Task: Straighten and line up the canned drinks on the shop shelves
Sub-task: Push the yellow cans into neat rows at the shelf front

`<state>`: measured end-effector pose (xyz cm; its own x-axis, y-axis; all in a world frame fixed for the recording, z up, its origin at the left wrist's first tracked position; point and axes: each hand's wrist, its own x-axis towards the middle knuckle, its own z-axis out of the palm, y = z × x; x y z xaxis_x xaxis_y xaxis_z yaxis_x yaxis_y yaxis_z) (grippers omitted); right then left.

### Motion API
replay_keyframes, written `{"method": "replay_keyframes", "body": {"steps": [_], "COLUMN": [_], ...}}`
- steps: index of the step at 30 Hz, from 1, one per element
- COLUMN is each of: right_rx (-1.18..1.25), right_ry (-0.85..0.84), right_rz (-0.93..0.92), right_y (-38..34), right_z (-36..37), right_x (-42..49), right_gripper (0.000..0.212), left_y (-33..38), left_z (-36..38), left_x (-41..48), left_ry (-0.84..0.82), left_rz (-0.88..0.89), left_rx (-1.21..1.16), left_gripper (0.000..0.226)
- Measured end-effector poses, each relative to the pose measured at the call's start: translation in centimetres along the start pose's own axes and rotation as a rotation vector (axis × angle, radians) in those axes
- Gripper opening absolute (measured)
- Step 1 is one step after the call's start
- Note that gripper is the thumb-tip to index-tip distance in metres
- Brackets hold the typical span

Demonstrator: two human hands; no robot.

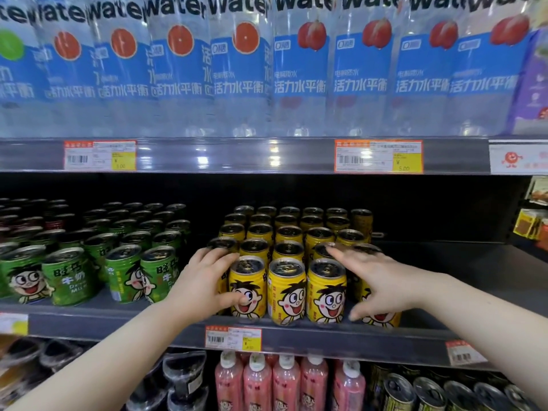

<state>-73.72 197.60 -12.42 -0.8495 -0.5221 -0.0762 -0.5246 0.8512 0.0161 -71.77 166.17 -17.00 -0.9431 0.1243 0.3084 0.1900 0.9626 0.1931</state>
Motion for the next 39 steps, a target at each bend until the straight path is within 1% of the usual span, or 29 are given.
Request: {"method": "replay_keyframes", "body": {"steps": [2, 3, 5, 7, 8, 9, 10, 11, 13, 14, 15, 16, 17, 18, 20, 21, 22, 24, 27, 29, 32, 33, 36, 39], "right_rx": [0.021, 0.03, 0.11, 0.322, 0.444, 0.57, 0.712, 0.875, 1.217, 1.375, 1.52, 1.625, 1.692, 1.72, 1.752, 1.758, 1.754, 1.759, 1.771, 1.776, 1.772, 1.77, 1.763, 1.757], "right_ry": [0.049, 0.067, 0.13, 0.306, 0.384, 0.426, 0.432, 0.408, 0.357, 0.355, 0.372, 0.404, 0.439, 0.466, 0.468, 0.464, 0.47, 0.473, 0.458, 0.448, 0.442, 0.437, 0.442, 0.464], "right_rz": [-0.017, -0.025, -0.016, 0.085, 0.171, 0.266, 0.363, 0.444, 0.554, 0.577, 0.572, 0.557, 0.542, 0.531, 0.498, 0.509, 0.535, 0.529, 0.521, 0.514, 0.488, 0.477, 0.464, 0.483], "right_y": [-0.7, -1.1, -1.6, -0.8, 0.0, 1.0, 2.2, 3.1, 4.7, 5.0, 5.1, 5.1, 4.9, 4.5, 3.7, 3.3, 3.1, 2.9, 2.7, 2.5, 2.1, 1.9, 1.8, 1.5], "right_z": [0.0, 0.0, -0.5, -1.2, -1.5, -1.7, -1.3, -0.7, 1.7, 3.1, 4.4, 5.5, 6.3, 6.8, 6.7, 6.5, 6.3, 6.3, 6.3, 6.2, 6.1, 6.2, 6.2, 6.1], "right_x": [0.4, 0.6, 0.8, 1.4, 1.4, 1.4, 1.2, 0.8, 0.4, 0.2, 0.0, 0.1, 0.1, 0.2, 0.4, 0.5, 0.6, 0.8, 0.9, 0.8, 0.9, 0.9, 1.0, 1.1], "right_gripper": [0.098, 0.092, 0.079, 0.068, 0.064, 0.062, 0.062, 0.068, 0.093, 0.099, 0.098, 0.096, 0.094, 0.088, 0.069, 0.062, 0.059, 0.06, 0.065, 0.066, 0.065, 0.064, 0.061, 0.06], "left_y": [-0.2, -0.4, -0.8, -0.9, -1.0, -0.9, -0.9, -0.9, -0.5, -0.3, -0.2, -0.4, -0.5, -0.8, -1.2, -1.5, -1.7, -1.9, -2.7, -3.0, -2.9, -2.8, -2.9, -2.8], "left_z": [-0.2, -0.2, -0.1, 0.1, 0.2, 0.2, 0.3, 0.4, 0.6, 0.8, 1.0, 1.2, 1.3, 1.4, 1.4, 1.6, 1.7, 1.9, 2.4, 2.6, 2.5, 2.6, 2.6, 2.6], "left_x": [-0.2, -0.3, -0.6, -1.0, -1.2, -1.3, -1.4, -1.4, -1.5, -1.4, -1.2, -0.9, -0.6, -0.1, 0.6, 0.8, 0.9, 0.9, 1.0, 1.1, 1.3, 1.3, 1.5, 1.5], "left_ry": [-0.022, -0.015, 0.045, 0.129, 0.14, 0.131, 0.116, 0.117, 0.183, 0.222, 0.246, 0.25, 0.245, 0.236, 0.198, 0.177, 0.165, 0.156, 0.132, 0.12, 0.113, 0.107, 0.1, 0.097], "left_rz": [0.017, 0.015, -0.02, -0.084, -0.124, -0.166, -0.206, -0.249, -0.342, -0.388, -0.435, -0.485, -0.525, -0.555, -0.589, -0.589, -0.581, -0.563, -0.544, -0.515, -0.491, -0.477, -0.465, -0.459], "left_rx": [-0.077, -0.151, -0.31, -0.398, -0.437, -0.493, -0.563, -0.655, -0.863, -0.958, -1.037, -1.112, -1.172, -1.227, -1.291, -1.311, -1.324, -1.329, -1.32, -1.34, -1.354, -1.352, -1.342, -1.339], "left_gripper": [0.111, 0.117, 0.109, 0.106, 0.11, 0.114, 0.116, 0.113, 0.093, 0.08, 0.069, 0.063, 0.063, 0.067, 0.081, 0.09, 0.093, 0.091, 0.099, 0.089, 0.057, 0.052, 0.044, 0.048]}}
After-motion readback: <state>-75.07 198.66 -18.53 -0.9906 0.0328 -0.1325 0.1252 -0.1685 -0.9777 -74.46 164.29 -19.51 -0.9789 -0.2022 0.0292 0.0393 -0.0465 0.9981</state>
